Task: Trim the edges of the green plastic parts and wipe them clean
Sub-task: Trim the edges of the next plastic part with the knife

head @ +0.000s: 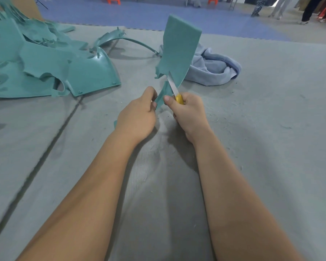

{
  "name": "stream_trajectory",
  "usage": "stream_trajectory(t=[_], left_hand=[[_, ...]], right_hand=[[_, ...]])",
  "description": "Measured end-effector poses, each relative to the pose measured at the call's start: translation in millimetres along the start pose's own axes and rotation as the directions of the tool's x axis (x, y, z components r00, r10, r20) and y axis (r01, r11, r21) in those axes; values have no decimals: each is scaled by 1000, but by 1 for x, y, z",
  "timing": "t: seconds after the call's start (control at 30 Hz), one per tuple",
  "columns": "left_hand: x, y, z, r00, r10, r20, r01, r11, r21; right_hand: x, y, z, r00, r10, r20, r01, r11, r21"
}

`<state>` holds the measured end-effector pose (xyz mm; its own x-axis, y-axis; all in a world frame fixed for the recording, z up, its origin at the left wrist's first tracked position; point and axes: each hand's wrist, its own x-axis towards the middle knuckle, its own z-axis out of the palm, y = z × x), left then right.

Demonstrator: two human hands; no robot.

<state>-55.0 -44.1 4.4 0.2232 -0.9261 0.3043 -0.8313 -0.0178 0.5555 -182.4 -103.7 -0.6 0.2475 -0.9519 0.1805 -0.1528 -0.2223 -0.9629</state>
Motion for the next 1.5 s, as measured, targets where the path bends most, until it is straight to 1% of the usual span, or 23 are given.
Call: stream_trajectory(t=[0.2,0.37,0.6,0.8,0.87,0.9,0.97,1.0,1.07,1.13,1.2,1.3,1.37,1.43,1.5], left_hand=[[-2,-5,0,1000,-11,15,11,1000,-29],[-1,-7,3,1000,-21,2,21,1000,-10],[3,-9,4,998,-52,-29,52,999,-2],[6,-9,7,994,-101,-36,102,995,19],[6,-10,8,993,-109,-42,110,994,20],[6,-10,8,993,-113,-46,114,993,15],[7,-10,7,990,-126,-59,126,992,-7],[7,-10,7,988,-140,-67,139,990,-24],[8,-9,6,979,-184,-84,178,981,-73],[10,-9,5,969,-226,-101,214,969,-124],[10,-7,4,963,-247,-110,229,961,-156],[10,-6,2,967,-227,-119,205,964,-170],[9,-6,2,968,-221,-118,195,961,-198],[8,-5,1,966,-237,-101,204,943,-262],[6,-5,-2,966,-247,-73,211,921,-327]], right_hand=[[-1,1,-4,998,11,-57,-6,996,88],[3,2,-7,989,79,-127,-61,988,142],[9,3,-13,971,172,-165,-108,934,339],[11,2,-19,949,215,-231,-125,928,351],[9,-2,-19,955,201,-219,-109,921,373],[8,-3,-19,963,194,-185,-109,914,392],[6,-6,-18,976,205,-70,-155,887,435],[5,-7,-17,977,213,-16,-186,884,429],[3,-6,-14,979,199,45,-203,927,314],[0,-4,-12,987,133,95,-148,974,173],[-3,-3,-8,987,66,146,-81,992,96],[-5,-2,-4,982,10,189,-14,1000,20],[-4,-2,-3,981,-7,193,12,1000,-23],[-4,-1,-3,981,-26,193,33,999,-33],[-4,-1,-3,979,-53,197,56,998,-7]])
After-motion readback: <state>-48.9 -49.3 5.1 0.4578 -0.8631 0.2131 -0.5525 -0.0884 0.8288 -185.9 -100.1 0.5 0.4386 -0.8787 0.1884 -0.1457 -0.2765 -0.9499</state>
